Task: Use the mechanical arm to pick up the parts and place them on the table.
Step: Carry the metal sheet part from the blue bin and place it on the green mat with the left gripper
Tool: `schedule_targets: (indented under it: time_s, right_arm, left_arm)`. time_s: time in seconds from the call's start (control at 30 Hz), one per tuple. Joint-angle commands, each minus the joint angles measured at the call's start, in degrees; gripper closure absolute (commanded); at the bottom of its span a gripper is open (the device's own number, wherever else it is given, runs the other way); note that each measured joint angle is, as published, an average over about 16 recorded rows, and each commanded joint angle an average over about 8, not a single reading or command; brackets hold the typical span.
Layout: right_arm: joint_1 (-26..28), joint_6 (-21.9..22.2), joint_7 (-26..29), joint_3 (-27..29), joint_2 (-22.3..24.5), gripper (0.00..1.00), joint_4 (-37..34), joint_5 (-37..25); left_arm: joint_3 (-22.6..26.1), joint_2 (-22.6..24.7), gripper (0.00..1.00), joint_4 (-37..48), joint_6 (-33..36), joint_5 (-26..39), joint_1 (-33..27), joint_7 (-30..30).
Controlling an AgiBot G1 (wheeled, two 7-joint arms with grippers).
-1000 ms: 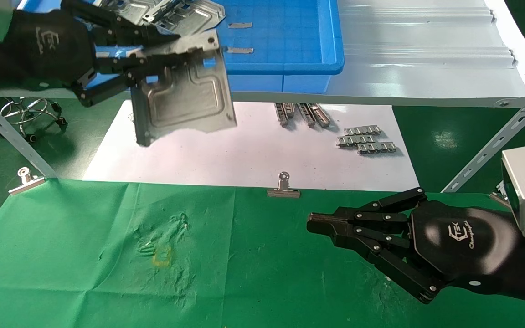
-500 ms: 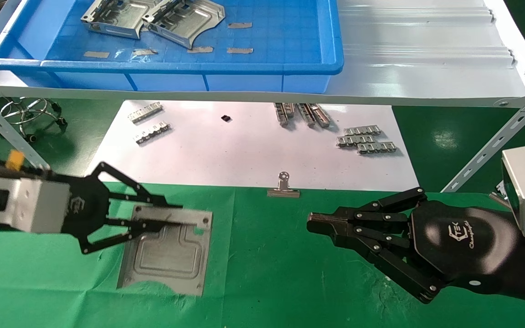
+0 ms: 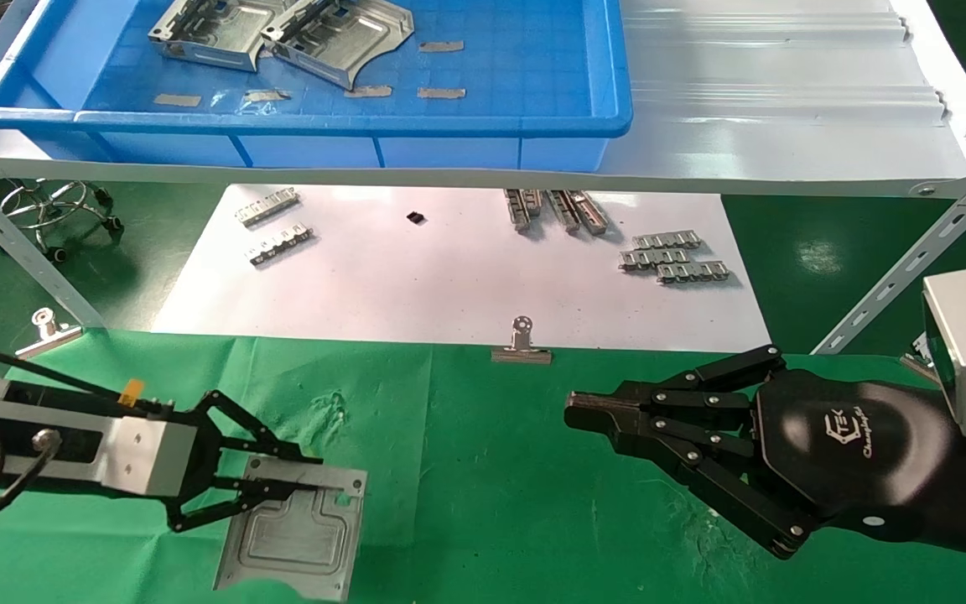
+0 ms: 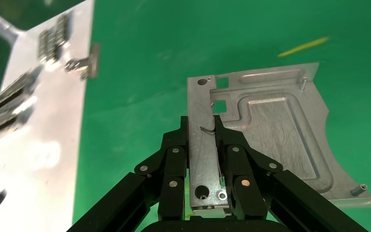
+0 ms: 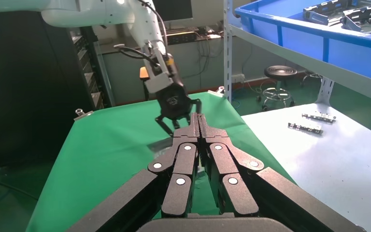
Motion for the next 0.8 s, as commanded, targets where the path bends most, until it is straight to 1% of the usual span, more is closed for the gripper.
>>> schedule_targets:
  time_s: [0.03, 0.3, 0.33, 0.57, 0.6, 0.8]
  right_arm:
    - [0.0, 0.0, 0.0, 0.0, 0.0, 1.0, 0.0, 0.0]
    - [0.0, 0.0, 0.0, 0.0, 0.0, 1.0, 0.0, 0.0]
    - [0.0, 0.0, 0.0, 0.0, 0.0, 1.0, 0.0, 0.0]
    - [0.0, 0.0, 0.0, 0.0, 0.0, 1.0, 0.0, 0.0]
    - [0.0, 0.0, 0.0, 0.0, 0.0, 1.0, 0.0, 0.0]
    - [0.0, 0.0, 0.0, 0.0, 0.0, 1.0, 0.0, 0.0]
  left_arm:
    - [0.2, 0.96, 1.0, 2.38, -0.94, 0.06, 0.18, 1.17]
    - [0.49, 3.42, 1.0, 8.05, -3.68, 1.33, 0.4, 5.58]
    - [0.51, 3.64, 0.97, 8.6, -4.04, 1.44, 0.44, 6.05]
    - [0.43, 4.84, 0.1, 11.7, -6.17, 1.7, 0.82, 8.09]
    - [0.37, 4.96, 0.0, 12.03, -6.3, 1.63, 0.88, 8.27]
    - [0.01, 5.51, 0.0, 13.56, -6.51, 1.15, 1.05, 9.49]
